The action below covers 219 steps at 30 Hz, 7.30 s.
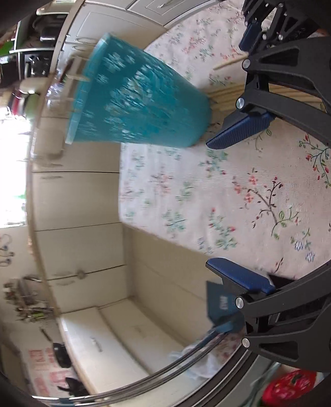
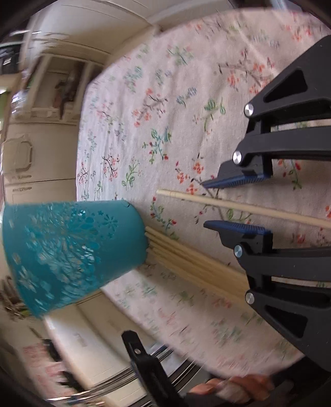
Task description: Organize utensils
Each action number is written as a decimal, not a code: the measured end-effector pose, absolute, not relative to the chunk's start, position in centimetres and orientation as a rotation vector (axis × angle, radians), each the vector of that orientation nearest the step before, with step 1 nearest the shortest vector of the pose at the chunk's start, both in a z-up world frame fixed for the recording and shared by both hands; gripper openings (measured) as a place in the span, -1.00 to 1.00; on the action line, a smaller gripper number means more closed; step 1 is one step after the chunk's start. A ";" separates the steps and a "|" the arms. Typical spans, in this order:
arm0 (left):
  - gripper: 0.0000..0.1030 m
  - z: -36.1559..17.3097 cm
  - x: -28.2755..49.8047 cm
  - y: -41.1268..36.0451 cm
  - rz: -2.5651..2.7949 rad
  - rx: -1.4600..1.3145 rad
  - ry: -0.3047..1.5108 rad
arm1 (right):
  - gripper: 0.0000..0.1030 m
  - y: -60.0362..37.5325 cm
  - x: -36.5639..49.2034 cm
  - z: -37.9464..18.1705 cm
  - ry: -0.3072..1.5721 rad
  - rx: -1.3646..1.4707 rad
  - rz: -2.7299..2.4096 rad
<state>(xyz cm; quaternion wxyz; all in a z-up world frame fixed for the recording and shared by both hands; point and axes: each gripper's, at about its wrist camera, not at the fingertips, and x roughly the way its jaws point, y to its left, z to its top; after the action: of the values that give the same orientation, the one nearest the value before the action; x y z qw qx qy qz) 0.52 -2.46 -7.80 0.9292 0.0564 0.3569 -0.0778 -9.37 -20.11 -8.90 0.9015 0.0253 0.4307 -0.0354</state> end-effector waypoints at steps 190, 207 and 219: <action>-0.90 16.2 -0.1 -8.7 -0.498 0.130 0.508 | -0.64 -22.1 -7.9 -9.4 0.865 0.310 0.029; -0.90 11.2 10.9 -15.8 -0.345 -0.018 0.398 | -0.61 -22.1 -7.9 -9.4 0.862 0.313 0.042; -0.89 5.9 10.6 -14.9 -0.324 0.021 0.482 | -0.61 -22.1 -7.9 -9.4 0.862 0.313 0.040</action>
<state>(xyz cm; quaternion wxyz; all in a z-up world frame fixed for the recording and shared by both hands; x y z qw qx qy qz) 10.56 -14.92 5.88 0.9581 0.0105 0.2377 -0.1596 -7.87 -22.09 -9.44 0.8966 0.1512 0.4158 0.0195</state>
